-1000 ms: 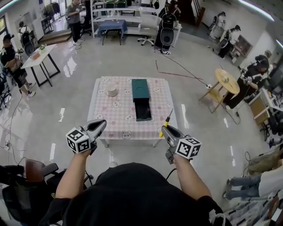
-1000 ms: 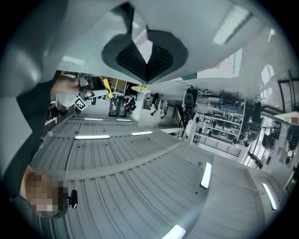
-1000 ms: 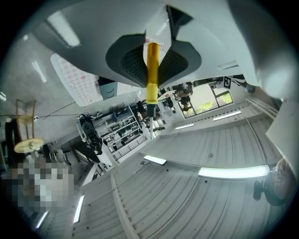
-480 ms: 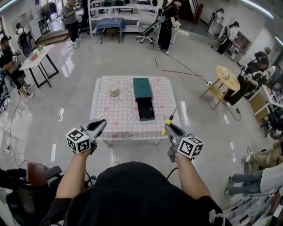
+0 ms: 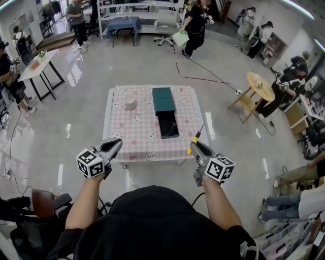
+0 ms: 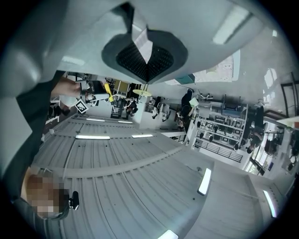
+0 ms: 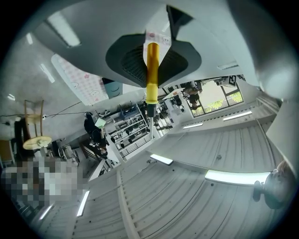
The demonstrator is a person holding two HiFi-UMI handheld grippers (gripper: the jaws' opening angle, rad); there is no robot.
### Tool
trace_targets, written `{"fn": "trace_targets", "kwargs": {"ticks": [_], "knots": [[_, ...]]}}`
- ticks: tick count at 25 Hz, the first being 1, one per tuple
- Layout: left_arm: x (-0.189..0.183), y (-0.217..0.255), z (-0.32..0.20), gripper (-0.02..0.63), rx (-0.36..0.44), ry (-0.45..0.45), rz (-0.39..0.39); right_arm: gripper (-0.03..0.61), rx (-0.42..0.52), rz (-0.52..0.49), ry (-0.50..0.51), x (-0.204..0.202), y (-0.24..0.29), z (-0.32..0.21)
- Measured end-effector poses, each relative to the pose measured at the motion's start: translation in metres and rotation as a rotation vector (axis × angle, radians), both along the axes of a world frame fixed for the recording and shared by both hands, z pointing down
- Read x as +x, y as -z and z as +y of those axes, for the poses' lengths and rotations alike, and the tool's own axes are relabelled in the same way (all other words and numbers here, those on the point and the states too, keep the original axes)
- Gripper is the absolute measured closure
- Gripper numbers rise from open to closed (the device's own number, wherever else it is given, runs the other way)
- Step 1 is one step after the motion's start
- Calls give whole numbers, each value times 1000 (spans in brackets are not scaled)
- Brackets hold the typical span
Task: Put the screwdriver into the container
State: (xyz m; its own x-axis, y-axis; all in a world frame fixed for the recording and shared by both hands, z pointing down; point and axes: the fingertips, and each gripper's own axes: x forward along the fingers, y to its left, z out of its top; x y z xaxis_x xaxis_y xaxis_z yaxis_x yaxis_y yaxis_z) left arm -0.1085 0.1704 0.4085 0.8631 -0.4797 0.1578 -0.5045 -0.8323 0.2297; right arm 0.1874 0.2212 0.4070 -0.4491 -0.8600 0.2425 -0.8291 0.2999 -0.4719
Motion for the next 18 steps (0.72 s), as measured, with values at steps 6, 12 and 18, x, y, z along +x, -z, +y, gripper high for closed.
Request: {"fn": "trace_targets", "kwargs": {"ticks": [6, 12, 18], "knots": [[1, -9, -8, 614, -19, -9, 3, 472, -9, 5, -9, 0, -3, -8], [-10, -17, -17, 614, -30, -13, 4, 472, -16, 11, -27, -5, -9, -12], [-14, -22, -31, 614, -41, -33, -3, 472, -26, 5, -43, -9, -14, -20]]}}
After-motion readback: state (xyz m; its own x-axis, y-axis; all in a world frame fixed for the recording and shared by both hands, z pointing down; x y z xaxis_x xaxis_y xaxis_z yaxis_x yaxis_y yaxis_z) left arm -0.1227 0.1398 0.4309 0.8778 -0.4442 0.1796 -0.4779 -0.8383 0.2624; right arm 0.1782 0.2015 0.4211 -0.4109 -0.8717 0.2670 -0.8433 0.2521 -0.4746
